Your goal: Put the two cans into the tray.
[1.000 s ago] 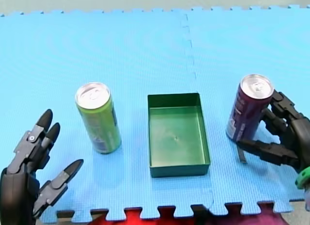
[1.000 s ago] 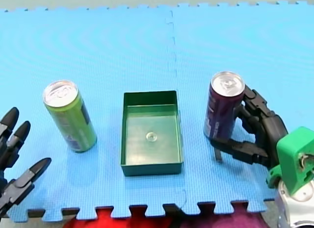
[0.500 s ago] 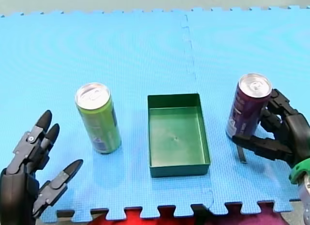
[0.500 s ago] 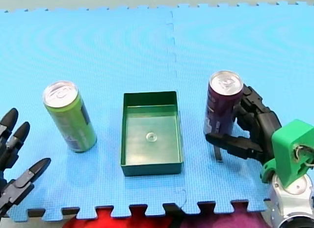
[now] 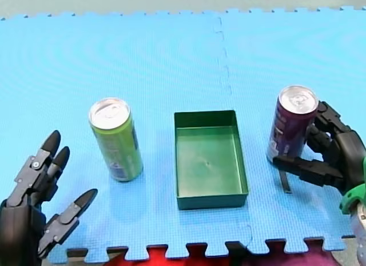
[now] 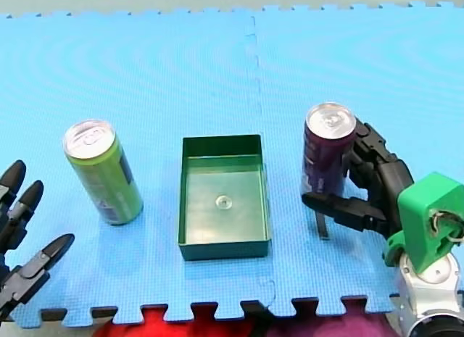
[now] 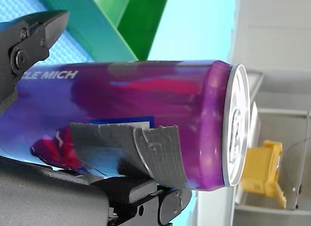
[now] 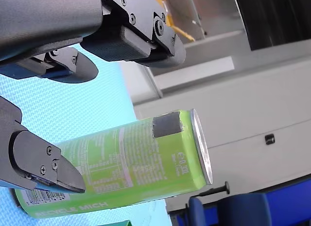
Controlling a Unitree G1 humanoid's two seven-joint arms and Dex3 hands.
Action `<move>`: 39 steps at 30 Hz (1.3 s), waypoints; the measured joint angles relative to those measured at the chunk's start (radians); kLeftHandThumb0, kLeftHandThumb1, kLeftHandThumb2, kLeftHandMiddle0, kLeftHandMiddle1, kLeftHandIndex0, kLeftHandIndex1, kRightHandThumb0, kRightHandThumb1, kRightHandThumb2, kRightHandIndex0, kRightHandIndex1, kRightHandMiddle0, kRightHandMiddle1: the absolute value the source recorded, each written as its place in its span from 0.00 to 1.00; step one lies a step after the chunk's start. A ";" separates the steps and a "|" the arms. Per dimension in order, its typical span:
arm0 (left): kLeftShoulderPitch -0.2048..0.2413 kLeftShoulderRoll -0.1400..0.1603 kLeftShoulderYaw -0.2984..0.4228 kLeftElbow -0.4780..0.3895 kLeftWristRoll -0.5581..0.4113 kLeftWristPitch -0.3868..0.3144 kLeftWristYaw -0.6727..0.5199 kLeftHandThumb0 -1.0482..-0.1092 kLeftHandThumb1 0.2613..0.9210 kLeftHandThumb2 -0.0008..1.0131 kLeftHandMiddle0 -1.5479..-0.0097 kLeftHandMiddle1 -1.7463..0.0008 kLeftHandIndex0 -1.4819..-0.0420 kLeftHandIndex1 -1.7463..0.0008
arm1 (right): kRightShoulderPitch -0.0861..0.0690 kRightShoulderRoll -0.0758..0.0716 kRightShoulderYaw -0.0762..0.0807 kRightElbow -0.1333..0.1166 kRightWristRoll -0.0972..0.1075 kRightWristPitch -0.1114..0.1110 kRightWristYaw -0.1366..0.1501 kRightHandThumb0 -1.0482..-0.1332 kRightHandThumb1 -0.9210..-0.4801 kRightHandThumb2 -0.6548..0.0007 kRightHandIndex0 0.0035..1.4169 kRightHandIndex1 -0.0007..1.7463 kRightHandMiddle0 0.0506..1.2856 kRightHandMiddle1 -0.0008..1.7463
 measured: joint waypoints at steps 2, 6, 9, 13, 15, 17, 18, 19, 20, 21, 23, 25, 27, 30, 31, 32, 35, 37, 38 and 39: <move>0.001 0.000 0.000 0.000 0.000 0.000 0.000 0.07 0.85 0.00 0.70 1.00 0.74 1.00 | -0.008 0.000 -0.002 0.005 0.000 -0.002 -0.001 0.46 0.71 1.00 0.21 0.00 0.23 0.00; 0.003 -0.001 0.000 -0.002 0.000 0.000 0.001 0.06 0.85 0.00 0.70 1.00 0.74 1.00 | -0.022 0.000 -0.002 0.014 -0.008 -0.005 -0.012 0.47 0.71 1.00 0.21 0.00 0.23 0.00; 0.005 -0.001 0.000 -0.002 -0.001 0.000 0.000 0.07 0.85 0.00 0.70 1.00 0.74 1.00 | -0.027 0.000 0.000 0.017 -0.020 -0.007 -0.024 0.47 0.71 1.00 0.22 0.01 0.24 0.00; 0.006 -0.001 0.000 -0.002 -0.007 0.000 -0.004 0.07 0.85 0.00 0.70 1.00 0.74 1.00 | -0.031 0.005 -0.001 0.018 -0.031 -0.018 -0.076 0.49 0.70 1.00 0.49 0.04 0.47 0.02; 0.006 -0.001 0.000 -0.001 -0.008 0.000 -0.005 0.07 0.85 0.00 0.70 1.00 0.74 1.00 | -0.030 0.012 -0.002 0.019 -0.042 -0.027 -0.138 0.51 0.68 1.00 0.67 0.04 0.61 0.02; 0.005 -0.001 0.000 0.000 -0.009 0.000 -0.005 0.07 0.85 0.00 0.70 1.00 0.74 1.00 | -0.030 0.027 -0.012 0.021 -0.041 -0.034 -0.197 0.57 0.61 0.99 0.79 0.04 0.73 0.03; 0.005 -0.001 0.000 0.000 -0.009 -0.001 -0.005 0.07 0.85 0.00 0.70 1.00 0.74 1.00 | -0.030 0.035 -0.019 0.022 -0.037 -0.037 -0.219 0.59 0.58 0.98 0.81 0.04 0.76 0.03; 0.004 0.000 0.001 0.001 -0.009 -0.001 -0.005 0.07 0.86 0.00 0.70 1.00 0.74 1.00 | -0.030 0.046 -0.030 0.024 -0.029 -0.041 -0.241 0.61 0.56 0.98 0.83 0.04 0.79 0.03; 0.003 0.000 0.002 0.002 -0.009 -0.001 -0.006 0.07 0.86 0.00 0.70 1.00 0.74 1.00 | -0.030 0.052 -0.035 0.024 -0.025 -0.045 -0.250 0.62 0.54 0.98 0.84 0.03 0.81 0.03; 0.003 0.000 0.002 0.003 -0.009 -0.002 -0.006 0.07 0.86 0.00 0.70 1.00 0.74 1.00 | -0.029 0.056 -0.039 0.025 -0.023 -0.052 -0.260 0.63 0.53 0.98 0.85 0.03 0.82 0.03; 0.002 0.001 0.003 0.004 -0.009 -0.002 -0.006 0.06 0.86 0.00 0.70 1.00 0.74 1.00 | -0.029 0.060 -0.045 0.027 -0.024 -0.069 -0.279 0.64 0.51 0.98 0.86 0.03 0.84 0.02; 0.001 0.001 0.003 0.007 -0.009 -0.003 -0.006 0.06 0.86 0.00 0.70 1.00 0.74 1.00 | -0.028 0.060 -0.046 0.031 -0.027 -0.084 -0.287 0.65 0.50 0.99 0.88 0.03 0.87 0.03; 0.000 0.001 0.003 0.009 -0.009 -0.004 -0.006 0.06 0.86 0.00 0.70 1.00 0.74 1.00 | -0.027 0.060 -0.047 0.035 -0.029 -0.097 -0.289 0.66 0.49 0.99 0.89 0.03 0.90 0.03; -0.002 0.001 0.003 0.010 -0.009 -0.005 -0.006 0.06 0.86 0.00 0.70 1.00 0.74 1.00 | -0.024 0.060 -0.051 0.040 -0.029 -0.113 -0.286 0.68 0.47 0.99 0.90 0.02 0.91 0.02; -0.002 0.001 0.004 0.010 -0.009 -0.005 -0.006 0.06 0.86 0.00 0.70 1.00 0.74 1.00 | -0.023 0.060 -0.052 0.042 -0.029 -0.118 -0.284 0.68 0.47 0.99 0.90 0.02 0.92 0.02; -0.002 0.001 0.004 0.010 -0.009 -0.005 -0.007 0.06 0.86 0.00 0.70 1.00 0.74 1.00 | -0.023 0.060 -0.052 0.043 -0.030 -0.121 -0.282 0.68 0.47 0.99 0.91 0.02 0.92 0.02; -0.003 0.002 0.004 0.010 -0.011 -0.005 -0.011 0.06 0.86 0.00 0.70 1.00 0.74 1.00 | -0.021 0.059 -0.053 0.046 -0.032 -0.133 -0.280 0.69 0.45 0.99 0.91 0.02 0.93 0.02; -0.003 0.002 0.004 0.010 -0.011 -0.006 -0.014 0.06 0.86 0.00 0.70 1.00 0.74 1.00 | -0.021 0.058 -0.053 0.047 -0.035 -0.140 -0.280 0.70 0.45 0.99 0.91 0.01 0.93 0.01; -0.003 0.002 0.004 0.010 -0.012 -0.006 -0.015 0.06 0.86 0.00 0.70 1.00 0.74 1.00 | -0.021 0.058 -0.053 0.047 -0.036 -0.143 -0.279 0.70 0.44 0.99 0.91 0.01 0.93 0.01; -0.003 0.002 0.004 0.010 -0.013 -0.007 -0.016 0.07 0.86 0.00 0.70 1.00 0.74 1.00 | -0.021 0.058 -0.054 0.048 -0.037 -0.145 -0.278 0.70 0.44 0.99 0.91 0.01 0.94 0.01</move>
